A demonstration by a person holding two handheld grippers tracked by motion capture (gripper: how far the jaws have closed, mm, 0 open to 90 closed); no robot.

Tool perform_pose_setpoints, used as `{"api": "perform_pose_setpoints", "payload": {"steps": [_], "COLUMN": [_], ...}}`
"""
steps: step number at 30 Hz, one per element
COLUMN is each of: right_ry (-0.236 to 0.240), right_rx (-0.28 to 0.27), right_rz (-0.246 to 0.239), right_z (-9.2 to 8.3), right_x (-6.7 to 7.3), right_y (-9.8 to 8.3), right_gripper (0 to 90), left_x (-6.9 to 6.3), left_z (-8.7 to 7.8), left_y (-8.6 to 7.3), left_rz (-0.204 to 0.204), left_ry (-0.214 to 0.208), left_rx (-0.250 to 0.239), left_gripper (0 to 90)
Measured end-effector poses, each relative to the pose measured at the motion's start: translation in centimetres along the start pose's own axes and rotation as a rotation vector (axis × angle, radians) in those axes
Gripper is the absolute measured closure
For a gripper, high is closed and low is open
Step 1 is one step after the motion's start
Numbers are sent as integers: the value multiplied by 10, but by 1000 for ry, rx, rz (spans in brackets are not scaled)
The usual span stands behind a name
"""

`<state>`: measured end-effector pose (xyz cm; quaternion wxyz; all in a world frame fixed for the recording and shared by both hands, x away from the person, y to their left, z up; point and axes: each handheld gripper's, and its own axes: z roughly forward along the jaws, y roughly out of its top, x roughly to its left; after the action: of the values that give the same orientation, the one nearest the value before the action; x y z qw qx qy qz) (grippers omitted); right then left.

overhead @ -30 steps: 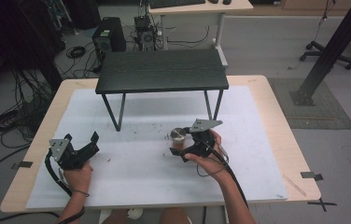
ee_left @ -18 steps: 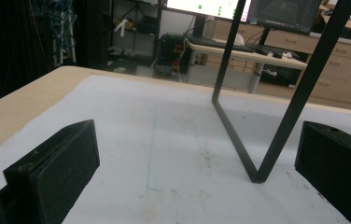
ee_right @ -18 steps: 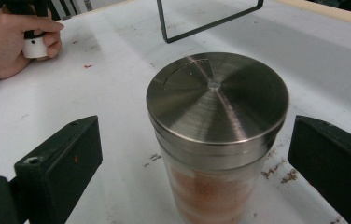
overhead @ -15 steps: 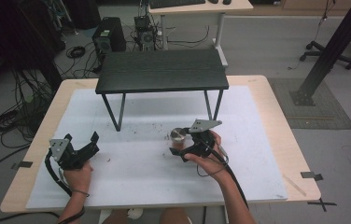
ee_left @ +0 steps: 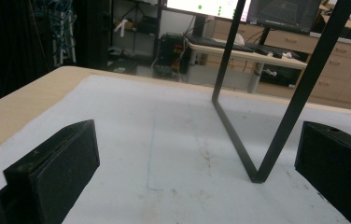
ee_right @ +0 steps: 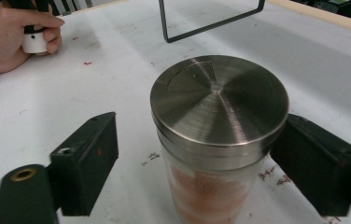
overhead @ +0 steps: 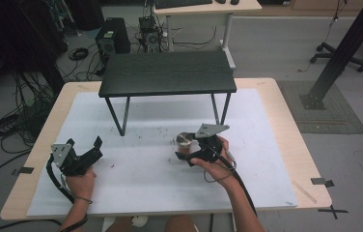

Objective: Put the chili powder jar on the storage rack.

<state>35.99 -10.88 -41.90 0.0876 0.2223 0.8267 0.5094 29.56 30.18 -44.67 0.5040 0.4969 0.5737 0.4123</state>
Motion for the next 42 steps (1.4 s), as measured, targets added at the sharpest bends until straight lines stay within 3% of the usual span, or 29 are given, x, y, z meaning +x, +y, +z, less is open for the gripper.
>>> {"api": "perform_pose_setpoints", "payload": {"steps": [19, 42], "right_ry": [-56, -53], "right_rx": [17, 10], "right_rz": [-53, -53], "right_z": [-2, -2], "right_x": [0, -1], "right_y": [1, 0], "right_gripper": [423, 431], "left_x": [0, 0], "left_z": [0, 0], "left_y": [0, 0], "left_rz": [-2, -3], "left_ry": [1, 1], "left_rx": [-1, -1], "left_gripper": [2, 2]}}
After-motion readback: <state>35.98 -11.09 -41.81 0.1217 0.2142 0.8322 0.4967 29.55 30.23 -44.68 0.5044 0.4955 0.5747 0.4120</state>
